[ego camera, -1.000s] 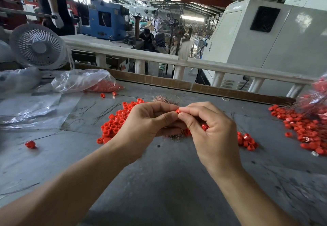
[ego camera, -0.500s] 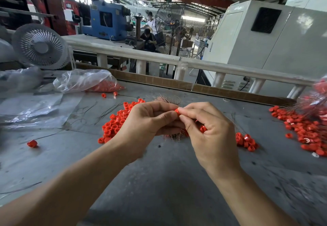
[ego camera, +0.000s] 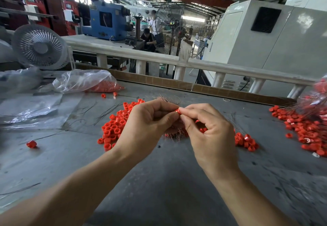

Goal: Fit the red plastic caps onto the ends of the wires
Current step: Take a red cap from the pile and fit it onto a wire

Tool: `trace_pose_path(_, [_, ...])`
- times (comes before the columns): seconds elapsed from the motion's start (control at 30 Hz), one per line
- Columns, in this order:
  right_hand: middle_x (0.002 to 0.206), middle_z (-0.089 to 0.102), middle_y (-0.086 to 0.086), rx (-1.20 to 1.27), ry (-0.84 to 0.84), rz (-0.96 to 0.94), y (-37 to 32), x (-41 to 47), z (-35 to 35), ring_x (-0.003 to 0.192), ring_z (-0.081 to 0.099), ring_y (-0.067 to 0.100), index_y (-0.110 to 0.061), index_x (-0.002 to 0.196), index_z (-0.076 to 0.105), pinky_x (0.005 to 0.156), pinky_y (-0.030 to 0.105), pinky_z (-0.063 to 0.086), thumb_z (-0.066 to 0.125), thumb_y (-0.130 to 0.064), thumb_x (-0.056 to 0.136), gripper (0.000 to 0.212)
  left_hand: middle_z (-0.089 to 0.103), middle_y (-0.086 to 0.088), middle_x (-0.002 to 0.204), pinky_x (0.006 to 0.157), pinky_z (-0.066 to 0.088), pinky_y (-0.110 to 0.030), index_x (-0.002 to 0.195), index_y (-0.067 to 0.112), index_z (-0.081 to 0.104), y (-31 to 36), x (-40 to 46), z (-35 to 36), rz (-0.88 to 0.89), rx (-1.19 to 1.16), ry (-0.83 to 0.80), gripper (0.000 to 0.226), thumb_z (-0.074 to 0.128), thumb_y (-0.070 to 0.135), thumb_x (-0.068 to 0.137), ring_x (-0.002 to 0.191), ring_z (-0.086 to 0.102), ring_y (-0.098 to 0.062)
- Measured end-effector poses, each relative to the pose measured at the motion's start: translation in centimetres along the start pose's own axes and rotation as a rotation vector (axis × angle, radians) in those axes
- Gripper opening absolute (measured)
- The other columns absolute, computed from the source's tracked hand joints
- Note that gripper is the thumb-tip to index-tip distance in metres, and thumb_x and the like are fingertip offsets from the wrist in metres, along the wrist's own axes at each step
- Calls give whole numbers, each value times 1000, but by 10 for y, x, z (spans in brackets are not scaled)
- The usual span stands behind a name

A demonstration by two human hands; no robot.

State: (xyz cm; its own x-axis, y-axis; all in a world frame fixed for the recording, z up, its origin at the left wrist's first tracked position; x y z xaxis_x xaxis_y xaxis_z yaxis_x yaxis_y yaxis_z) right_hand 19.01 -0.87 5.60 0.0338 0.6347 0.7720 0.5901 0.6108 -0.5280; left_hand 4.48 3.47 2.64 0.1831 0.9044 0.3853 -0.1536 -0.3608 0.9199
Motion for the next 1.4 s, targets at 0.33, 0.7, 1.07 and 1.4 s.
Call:
trace_pose_path(0.33, [100, 69, -2, -172, 31, -108, -13, -4, 8, 97, 66, 20, -11, 103, 75, 81, 39, 54, 78, -11, 90, 13, 76, -20, 97, 78, 62, -38, 93, 12, 79, -16, -1, 1, -171, -194, 7, 20, 74, 25, 79, 88, 74, -28])
trace_pose_path(0.7, [91, 67, -2, -252, 61, -145, -14, -3, 5, 89, 62, 21, -11, 94, 73, 76, 39, 51, 73, -6, 89, 7, 73, -19, 90, 74, 61, -34, 91, 7, 75, -18, -4, 5, -275, -285, -24, 16, 61, 11, 98, 81, 71, -23])
trace_pose_path(1.07, [84, 65, -1, -265, 55, -177, -14, 0, 5, 83, 60, 23, -9, 86, 70, 74, 43, 50, 66, -9, 89, 5, 76, -15, 93, 62, 58, -27, 98, 3, 71, -15, -6, 8, -277, -228, -30, 16, 58, 11, 100, 78, 73, -20])
trace_pose_path(1.4, [92, 61, -1, -179, 31, -289, -30, -3, 3, 83, 60, 16, -10, 98, 73, 69, 35, 51, 71, -15, 95, 6, 71, -29, 106, 89, 58, -47, 108, -6, 71, -24, -8, 17, -405, -238, -126, 60, 50, 49, 97, 97, 70, -38])
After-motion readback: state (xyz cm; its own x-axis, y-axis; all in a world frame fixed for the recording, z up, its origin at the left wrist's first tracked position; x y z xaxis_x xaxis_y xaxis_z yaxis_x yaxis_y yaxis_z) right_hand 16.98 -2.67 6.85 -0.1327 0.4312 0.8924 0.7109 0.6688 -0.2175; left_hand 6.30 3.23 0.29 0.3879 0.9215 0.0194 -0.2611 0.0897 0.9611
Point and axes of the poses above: each hand's wrist, its own x-axis towards the middle knuckle, its own z-axis out of the palm, y = z × x, the point moved 8 cm from there along x, towards the middle knuckle
